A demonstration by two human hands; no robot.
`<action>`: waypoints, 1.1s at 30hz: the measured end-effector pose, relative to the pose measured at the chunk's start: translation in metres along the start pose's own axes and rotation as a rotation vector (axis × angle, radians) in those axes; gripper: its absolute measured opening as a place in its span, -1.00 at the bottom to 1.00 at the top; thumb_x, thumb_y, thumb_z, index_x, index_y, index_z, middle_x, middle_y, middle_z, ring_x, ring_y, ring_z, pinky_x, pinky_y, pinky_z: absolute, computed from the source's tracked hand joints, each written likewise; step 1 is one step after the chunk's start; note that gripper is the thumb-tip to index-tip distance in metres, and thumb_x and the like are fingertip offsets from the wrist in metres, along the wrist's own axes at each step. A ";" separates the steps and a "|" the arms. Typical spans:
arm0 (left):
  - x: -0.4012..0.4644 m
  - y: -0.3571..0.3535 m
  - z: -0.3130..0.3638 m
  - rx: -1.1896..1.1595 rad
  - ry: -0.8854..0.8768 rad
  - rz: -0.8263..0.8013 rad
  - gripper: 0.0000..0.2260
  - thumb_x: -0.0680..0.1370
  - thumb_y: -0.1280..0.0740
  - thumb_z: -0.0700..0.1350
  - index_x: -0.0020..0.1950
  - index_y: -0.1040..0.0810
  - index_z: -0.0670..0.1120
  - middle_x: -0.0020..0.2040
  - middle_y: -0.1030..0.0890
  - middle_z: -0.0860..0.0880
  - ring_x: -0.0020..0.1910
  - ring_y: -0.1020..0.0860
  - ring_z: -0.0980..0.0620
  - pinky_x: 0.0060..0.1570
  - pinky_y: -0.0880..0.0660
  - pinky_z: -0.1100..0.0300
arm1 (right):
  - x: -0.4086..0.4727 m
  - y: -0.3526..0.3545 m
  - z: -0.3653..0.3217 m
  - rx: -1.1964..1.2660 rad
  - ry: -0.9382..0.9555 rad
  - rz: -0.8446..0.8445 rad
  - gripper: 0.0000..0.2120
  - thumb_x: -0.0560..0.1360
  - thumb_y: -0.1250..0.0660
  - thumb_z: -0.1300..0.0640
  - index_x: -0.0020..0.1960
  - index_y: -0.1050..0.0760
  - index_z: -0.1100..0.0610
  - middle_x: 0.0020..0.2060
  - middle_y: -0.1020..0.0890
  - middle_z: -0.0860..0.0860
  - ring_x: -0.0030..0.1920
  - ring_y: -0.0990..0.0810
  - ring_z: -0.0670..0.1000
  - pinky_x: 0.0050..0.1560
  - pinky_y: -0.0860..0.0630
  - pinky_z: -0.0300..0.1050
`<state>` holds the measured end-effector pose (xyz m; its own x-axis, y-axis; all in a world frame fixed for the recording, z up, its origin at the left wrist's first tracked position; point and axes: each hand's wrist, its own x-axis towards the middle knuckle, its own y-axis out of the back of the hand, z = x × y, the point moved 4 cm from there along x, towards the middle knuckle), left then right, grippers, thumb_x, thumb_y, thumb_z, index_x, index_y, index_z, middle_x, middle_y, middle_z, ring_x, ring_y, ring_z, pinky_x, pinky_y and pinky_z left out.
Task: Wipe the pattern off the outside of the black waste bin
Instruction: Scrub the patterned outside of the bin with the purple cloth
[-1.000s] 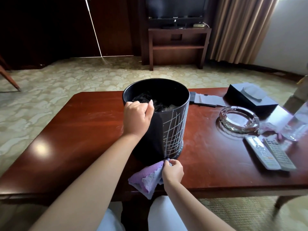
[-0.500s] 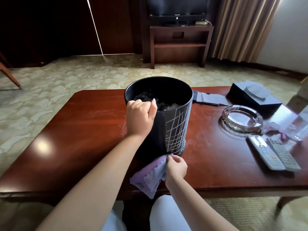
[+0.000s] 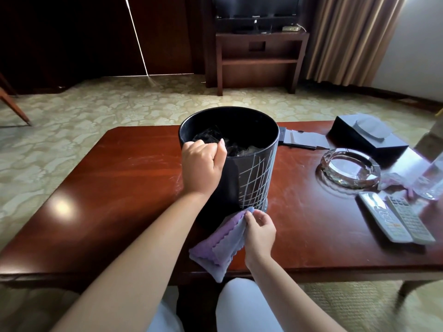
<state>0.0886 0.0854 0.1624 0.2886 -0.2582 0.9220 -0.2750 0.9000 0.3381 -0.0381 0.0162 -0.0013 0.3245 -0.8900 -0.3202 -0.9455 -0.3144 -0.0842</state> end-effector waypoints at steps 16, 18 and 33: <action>0.000 0.000 0.001 -0.017 -0.003 -0.003 -0.62 0.56 -0.18 -0.13 -0.46 -0.21 -0.02 -0.58 -0.29 -0.04 -0.51 -0.36 -0.10 -0.28 -0.21 0.10 | -0.007 -0.008 -0.027 0.119 0.053 -0.044 -0.92 0.45 -0.38 0.26 -0.13 -0.52 0.11 -0.32 -0.58 0.01 -0.28 -0.52 -0.06 -0.19 -0.47 -0.14; 0.000 0.001 0.001 -0.015 -0.005 -0.002 -0.62 0.56 -0.18 -0.13 -0.45 -0.20 -0.01 -0.58 -0.29 -0.04 -0.51 -0.36 -0.10 -0.28 -0.22 0.10 | -0.005 -0.006 -0.016 0.071 0.000 -0.008 -0.89 0.43 -0.38 0.25 -0.18 -0.51 0.07 -0.32 -0.58 0.00 -0.28 -0.52 -0.06 -0.17 -0.48 -0.12; 0.001 0.001 0.001 -0.003 0.002 0.005 -0.60 0.55 -0.19 -0.14 -0.50 -0.28 -0.09 -0.58 -0.32 -0.06 -0.51 -0.37 -0.11 -0.29 -0.20 0.10 | -0.029 -0.014 -0.066 0.172 0.037 -0.014 -0.95 0.45 -0.39 0.24 -0.15 -0.52 0.19 -0.41 -0.52 -0.05 -0.38 -0.46 -0.13 -0.26 -0.43 -0.23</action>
<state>0.0875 0.0858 0.1635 0.2895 -0.2529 0.9232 -0.2737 0.9023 0.3330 -0.0326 0.0244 0.0713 0.3357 -0.8983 -0.2836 -0.9303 -0.2690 -0.2493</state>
